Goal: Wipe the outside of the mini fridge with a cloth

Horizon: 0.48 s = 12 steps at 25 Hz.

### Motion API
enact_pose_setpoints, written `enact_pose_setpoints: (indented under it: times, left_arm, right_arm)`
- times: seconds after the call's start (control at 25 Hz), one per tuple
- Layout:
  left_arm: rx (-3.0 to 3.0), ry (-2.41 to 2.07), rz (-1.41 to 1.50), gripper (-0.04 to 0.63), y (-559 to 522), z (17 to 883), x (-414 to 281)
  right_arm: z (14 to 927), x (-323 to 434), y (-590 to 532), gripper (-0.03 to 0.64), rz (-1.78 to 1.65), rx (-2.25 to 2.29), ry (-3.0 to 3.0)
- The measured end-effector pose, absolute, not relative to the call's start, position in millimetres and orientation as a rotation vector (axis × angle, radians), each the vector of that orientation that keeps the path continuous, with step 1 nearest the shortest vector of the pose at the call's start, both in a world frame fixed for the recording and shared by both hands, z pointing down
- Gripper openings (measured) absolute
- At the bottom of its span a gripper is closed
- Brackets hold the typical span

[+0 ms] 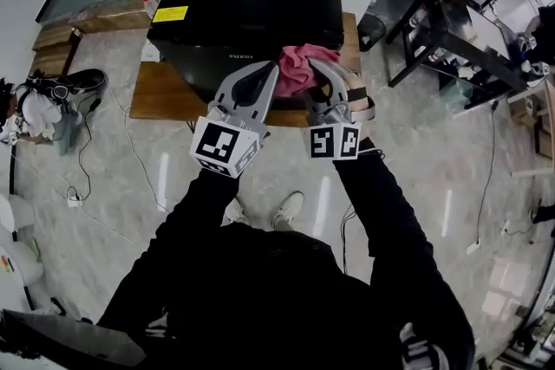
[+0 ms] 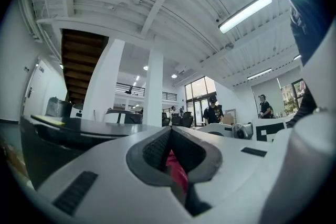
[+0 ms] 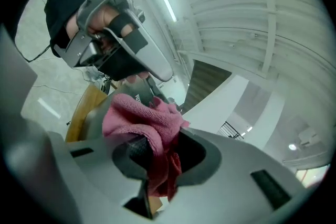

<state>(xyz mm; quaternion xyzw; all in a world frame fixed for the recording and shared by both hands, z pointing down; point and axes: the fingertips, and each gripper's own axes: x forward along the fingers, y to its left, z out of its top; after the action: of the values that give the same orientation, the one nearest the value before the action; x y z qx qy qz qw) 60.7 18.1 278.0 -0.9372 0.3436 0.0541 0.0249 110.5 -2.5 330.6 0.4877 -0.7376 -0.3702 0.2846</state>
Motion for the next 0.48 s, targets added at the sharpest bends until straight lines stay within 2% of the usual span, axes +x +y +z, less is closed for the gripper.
enact_pose_setpoints:
  times: [0.48]
  left_arm:
    - [-2.999, 0.989, 0.139, 0.005, -2.3, 394.3, 58.1]
  right_arm:
    - [413.5, 114.0, -23.6, 0.087, -1.008, 1.313, -1.93]
